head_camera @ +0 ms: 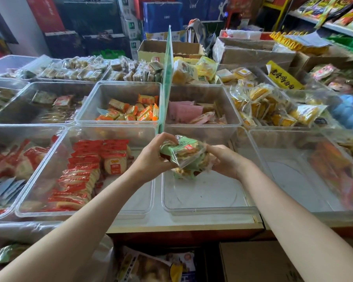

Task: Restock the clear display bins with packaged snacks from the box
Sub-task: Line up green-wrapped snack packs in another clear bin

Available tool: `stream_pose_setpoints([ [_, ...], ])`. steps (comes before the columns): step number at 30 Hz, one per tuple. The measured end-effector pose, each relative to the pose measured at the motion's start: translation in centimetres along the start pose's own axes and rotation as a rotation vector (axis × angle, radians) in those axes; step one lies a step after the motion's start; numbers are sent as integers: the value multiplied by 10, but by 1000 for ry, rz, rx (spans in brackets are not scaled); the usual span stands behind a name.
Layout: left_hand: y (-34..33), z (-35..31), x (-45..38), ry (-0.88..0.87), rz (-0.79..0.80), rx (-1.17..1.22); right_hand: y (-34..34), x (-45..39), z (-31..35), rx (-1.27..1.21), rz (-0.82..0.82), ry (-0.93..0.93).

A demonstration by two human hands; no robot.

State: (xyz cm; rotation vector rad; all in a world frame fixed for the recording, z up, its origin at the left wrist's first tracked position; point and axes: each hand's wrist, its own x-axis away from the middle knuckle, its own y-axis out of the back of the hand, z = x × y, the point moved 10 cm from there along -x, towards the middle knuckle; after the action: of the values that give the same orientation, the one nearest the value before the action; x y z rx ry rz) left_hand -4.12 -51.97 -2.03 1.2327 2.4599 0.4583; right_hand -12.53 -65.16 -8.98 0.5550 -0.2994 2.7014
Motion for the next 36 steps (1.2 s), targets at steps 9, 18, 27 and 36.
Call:
stream_pose_setpoints([
  [9,27,24,3,117,-227,50,38,12,17,-201,-168,239],
  [18,13,12,0,166,-185,135,65,26,5,-153,-324,212],
  [27,-15,28,0,417,-125,415,82,40,9,-446,-289,259],
  [36,-61,25,-2,616,106,698,54,25,6,-146,-337,259],
])
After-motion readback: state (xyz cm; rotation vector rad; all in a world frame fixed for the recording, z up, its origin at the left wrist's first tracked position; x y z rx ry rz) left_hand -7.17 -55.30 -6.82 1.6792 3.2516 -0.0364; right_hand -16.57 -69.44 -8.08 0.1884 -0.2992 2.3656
